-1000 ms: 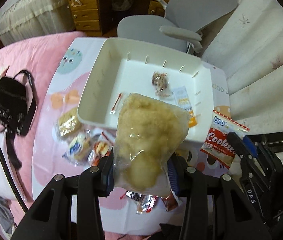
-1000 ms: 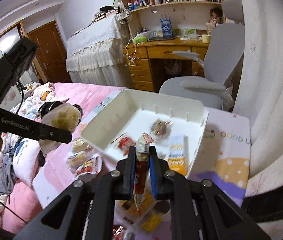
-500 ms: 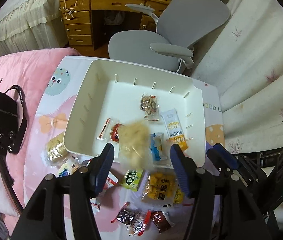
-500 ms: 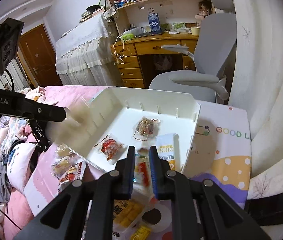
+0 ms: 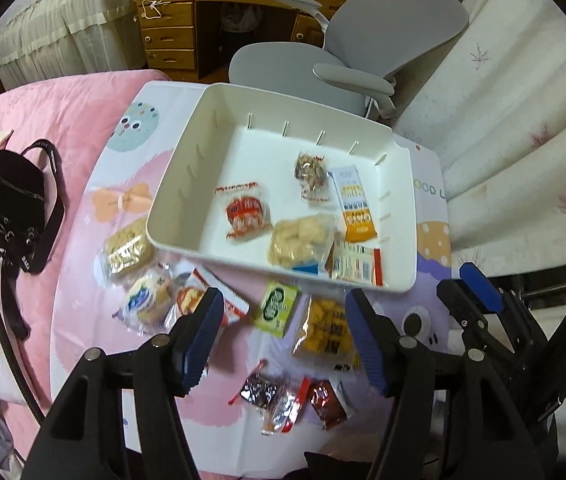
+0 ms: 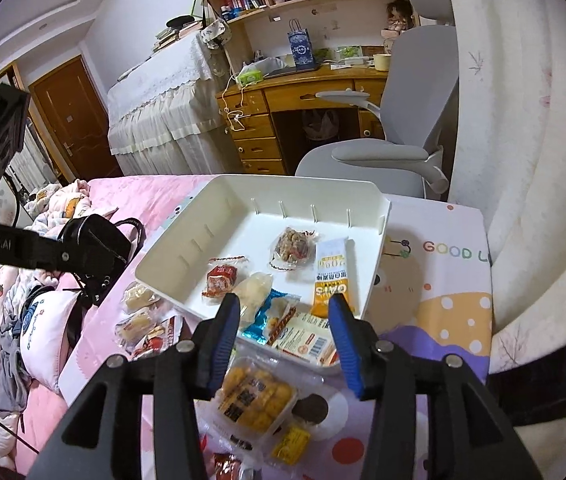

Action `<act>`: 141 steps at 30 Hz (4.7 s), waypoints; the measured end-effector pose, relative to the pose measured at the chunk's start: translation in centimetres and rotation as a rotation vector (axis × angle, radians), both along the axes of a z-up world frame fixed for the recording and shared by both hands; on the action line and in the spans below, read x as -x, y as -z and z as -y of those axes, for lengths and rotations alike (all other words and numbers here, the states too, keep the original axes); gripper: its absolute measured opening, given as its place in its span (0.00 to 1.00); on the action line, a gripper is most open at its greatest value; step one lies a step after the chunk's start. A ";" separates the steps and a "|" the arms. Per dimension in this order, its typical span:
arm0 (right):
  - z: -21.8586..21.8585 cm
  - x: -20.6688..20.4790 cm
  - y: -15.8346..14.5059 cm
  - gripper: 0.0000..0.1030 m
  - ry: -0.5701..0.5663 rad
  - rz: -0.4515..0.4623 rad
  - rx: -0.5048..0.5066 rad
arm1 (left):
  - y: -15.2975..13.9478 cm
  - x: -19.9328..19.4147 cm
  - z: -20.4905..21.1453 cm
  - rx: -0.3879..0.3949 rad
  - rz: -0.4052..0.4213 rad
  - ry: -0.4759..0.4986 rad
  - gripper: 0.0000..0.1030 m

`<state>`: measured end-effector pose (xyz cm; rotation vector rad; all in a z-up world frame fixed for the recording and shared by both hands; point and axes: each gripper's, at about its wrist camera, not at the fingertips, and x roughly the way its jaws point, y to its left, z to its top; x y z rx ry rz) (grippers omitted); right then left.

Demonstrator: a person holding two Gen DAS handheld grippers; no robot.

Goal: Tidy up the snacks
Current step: 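Open both grippers to drop the snacks into the tray and withdraw, then move both grippers to the dark chocolate packet and brown wrapped snack, then grasp the dark chocolate packet with left gripper while right grasps the brown snowflake packet, then carry both packets over the tray and open both grippers to drop them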

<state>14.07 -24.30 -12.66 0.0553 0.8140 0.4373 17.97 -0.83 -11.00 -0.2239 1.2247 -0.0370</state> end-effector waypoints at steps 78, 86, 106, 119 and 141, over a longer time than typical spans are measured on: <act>-7.0 14.9 16.0 0.40 0.128 -0.137 0.233 | 20.8 6.5 2.0 0.047 -0.213 0.322 0.38; -6.5 14.4 15.4 0.35 0.101 -0.176 0.220 | 20.0 6.8 1.5 0.025 -0.233 0.280 0.38; -6.7 14.8 8.4 0.35 0.009 -0.164 0.173 | 9.4 9.2 -0.9 0.020 -0.164 0.267 0.38; -7.3 13.1 1.7 0.35 0.051 -0.019 0.166 | 1.0 7.4 -4.1 -0.002 0.018 0.245 0.38; -6.5 3.2 -2.7 0.35 0.130 0.142 0.166 | -1.3 -2.8 -6.0 0.056 0.161 0.207 0.38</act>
